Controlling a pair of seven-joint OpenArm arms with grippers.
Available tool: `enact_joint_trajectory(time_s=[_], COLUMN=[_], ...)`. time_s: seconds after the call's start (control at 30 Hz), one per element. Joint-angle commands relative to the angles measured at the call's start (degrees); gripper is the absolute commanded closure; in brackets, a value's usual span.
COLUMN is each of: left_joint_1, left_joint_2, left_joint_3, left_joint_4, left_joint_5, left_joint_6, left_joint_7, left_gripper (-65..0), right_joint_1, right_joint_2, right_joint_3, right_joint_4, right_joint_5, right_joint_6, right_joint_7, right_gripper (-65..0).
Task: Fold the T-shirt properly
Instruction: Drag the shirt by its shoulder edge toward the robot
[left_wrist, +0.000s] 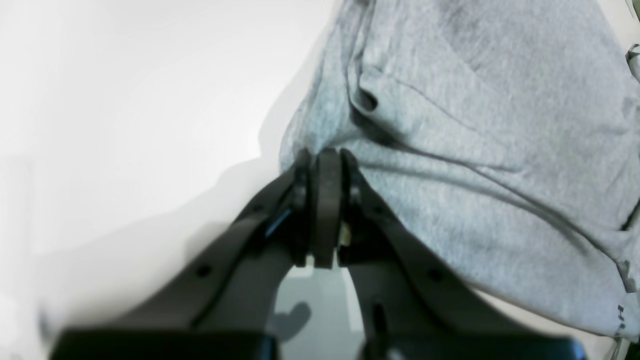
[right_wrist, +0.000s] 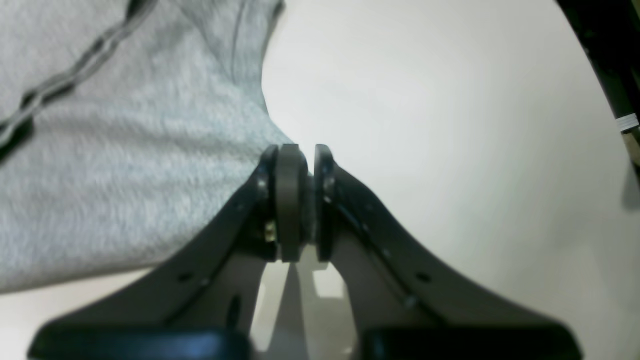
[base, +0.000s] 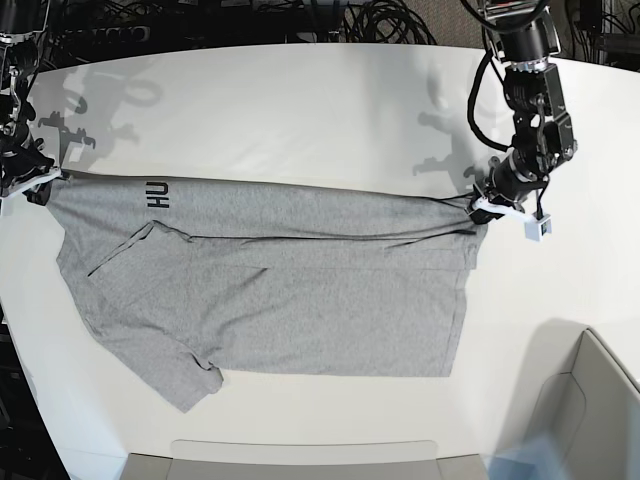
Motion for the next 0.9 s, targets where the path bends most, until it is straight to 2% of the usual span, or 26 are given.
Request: enact_joint_trajectory(time_s=[0.0,0.17,0.27,0.4,0.53,0.7,0.87], left_joint_1=[1.42,8.54,11.8,16.72,20.5,21.99,21.64], left_joint_2=[-0.73,-0.82,-0.82,-0.82,-0.73,-0.73,-0.73], left_joint_3=[-0.27,-0.71,-0.71,-0.97,-5.02,-7.48,-7.13], left_joint_4=[1.47,8.77,12.37,17.56,20.72,20.99,21.25], left_joint_5=[2.26,2.26,2.26,2.35,2.35,2.53,2.26], left_joint_6=[1.19,1.19,1.19,1.28,1.28,1.28,1.28], left_joint_7=[1.89,2.24,4.44,6.55,8.92,9.71,9.98], left_gripper=[0.0,0.0,0.0,0.0,0.0,0.0,0.0], right_joint_1=[-0.57,-8.22,-13.41,-21.06,-25.72,-26.24,-19.91], right_joint_2=[1.46,1.11,1.11,1.2,1.29,0.32,-0.03], right_joint_3=[0.56,0.47,0.47,0.65,0.74,0.03,-6.03], right_joint_4=[1.14,6.77,9.84,12.04,12.13,10.55,7.3], right_joint_5=[-0.08,-0.16,-0.25,-0.25,-0.34,-0.34,-1.48], right_joint_6=[-0.39,-0.39,-0.39,-0.39,-0.39,-0.39,-0.39], right_joint_7=[1.09,1.09,1.35,6.19,8.65,8.65,8.65], right_gripper=[-0.5,-0.5,-0.5,-0.5,-0.5,-0.7,-0.9])
